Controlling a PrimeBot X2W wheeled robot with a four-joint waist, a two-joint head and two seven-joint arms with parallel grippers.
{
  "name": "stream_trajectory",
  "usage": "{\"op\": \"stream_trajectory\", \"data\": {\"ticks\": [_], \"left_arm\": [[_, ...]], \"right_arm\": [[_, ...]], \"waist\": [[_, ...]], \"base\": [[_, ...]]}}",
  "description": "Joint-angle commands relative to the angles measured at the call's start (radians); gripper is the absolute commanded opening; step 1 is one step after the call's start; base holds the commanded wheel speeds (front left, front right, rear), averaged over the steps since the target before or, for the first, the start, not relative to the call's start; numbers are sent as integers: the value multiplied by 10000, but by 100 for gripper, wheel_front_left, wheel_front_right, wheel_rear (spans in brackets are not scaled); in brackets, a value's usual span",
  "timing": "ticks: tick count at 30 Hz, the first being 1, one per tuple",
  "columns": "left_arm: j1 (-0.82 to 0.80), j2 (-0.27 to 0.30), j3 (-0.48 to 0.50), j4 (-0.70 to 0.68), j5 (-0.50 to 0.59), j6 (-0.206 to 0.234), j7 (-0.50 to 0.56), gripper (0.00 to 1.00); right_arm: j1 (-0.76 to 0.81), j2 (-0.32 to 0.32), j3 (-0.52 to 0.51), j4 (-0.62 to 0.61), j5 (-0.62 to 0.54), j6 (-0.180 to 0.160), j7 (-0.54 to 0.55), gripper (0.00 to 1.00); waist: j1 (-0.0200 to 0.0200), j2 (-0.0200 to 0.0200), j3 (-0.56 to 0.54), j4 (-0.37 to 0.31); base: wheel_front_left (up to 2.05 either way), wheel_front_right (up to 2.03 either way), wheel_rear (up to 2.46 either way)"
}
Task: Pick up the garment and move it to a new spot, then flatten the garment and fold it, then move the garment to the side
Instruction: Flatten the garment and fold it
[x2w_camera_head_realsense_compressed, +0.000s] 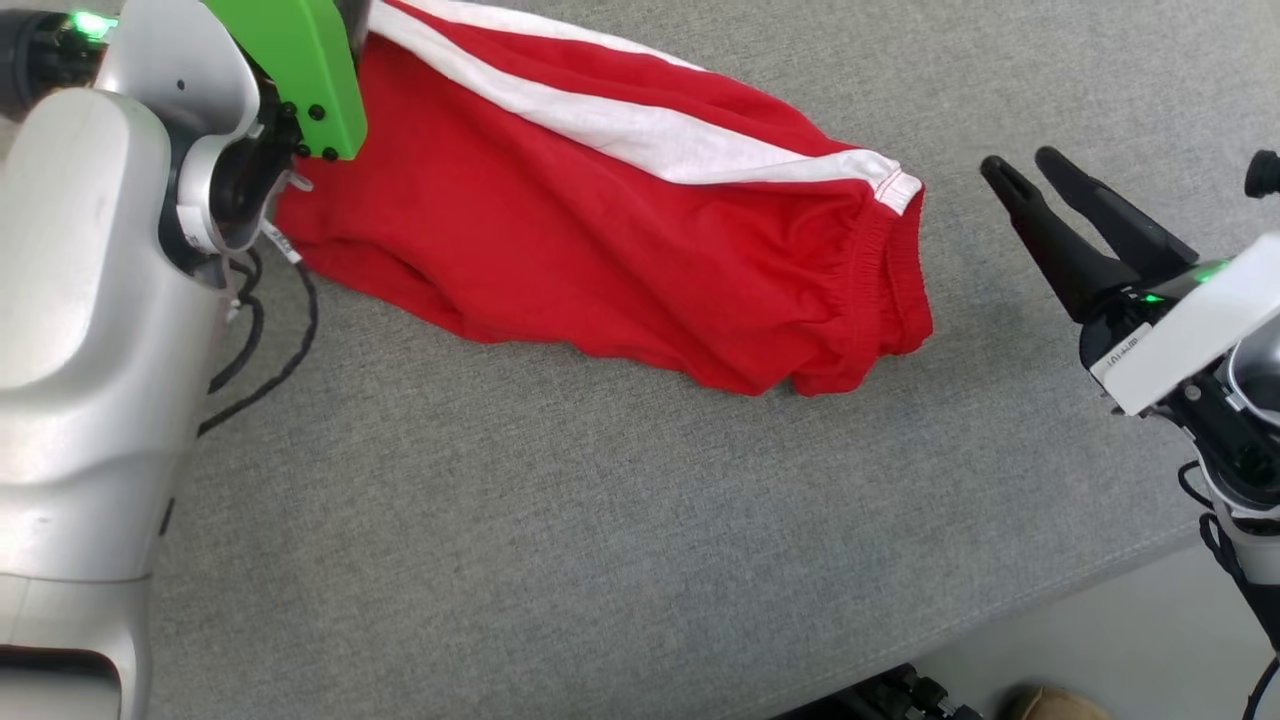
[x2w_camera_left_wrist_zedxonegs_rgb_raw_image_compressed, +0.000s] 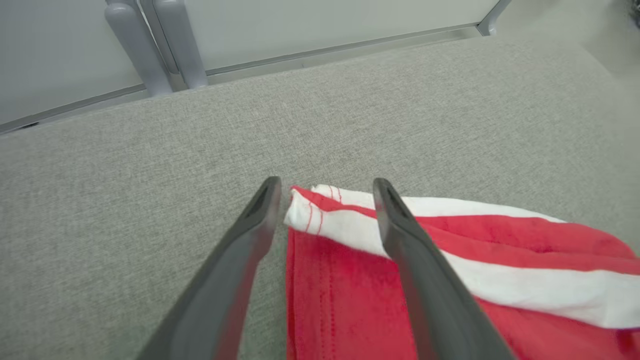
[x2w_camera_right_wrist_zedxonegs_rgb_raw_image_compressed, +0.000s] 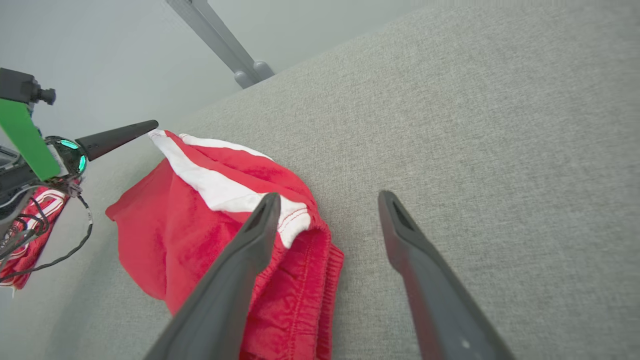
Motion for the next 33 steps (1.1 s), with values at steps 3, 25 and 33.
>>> {"op": "stream_trajectory", "data": {"ticks": [3,25,33], "left_arm": [[433,-76,212,-350,-293,-188,-473,100],[4891,-30,165,-1466,16,297,-4148,100],[3918,111,5,332,-322,91,-2731,100]], "right_arm": [[460,-114,-192,152,-762,0,-755,100],[3101,1685,-2667,1409,-7229,-4,-5745,100],[3146,2140,-2274,1578,-7395,-4,-5784,100]], "waist": [[0,0,-307,55],[0,0,-2035,433],[0,0,-1897,-51]], "base": [[0,0,0],[0,0,0],[0,0,0]]}}
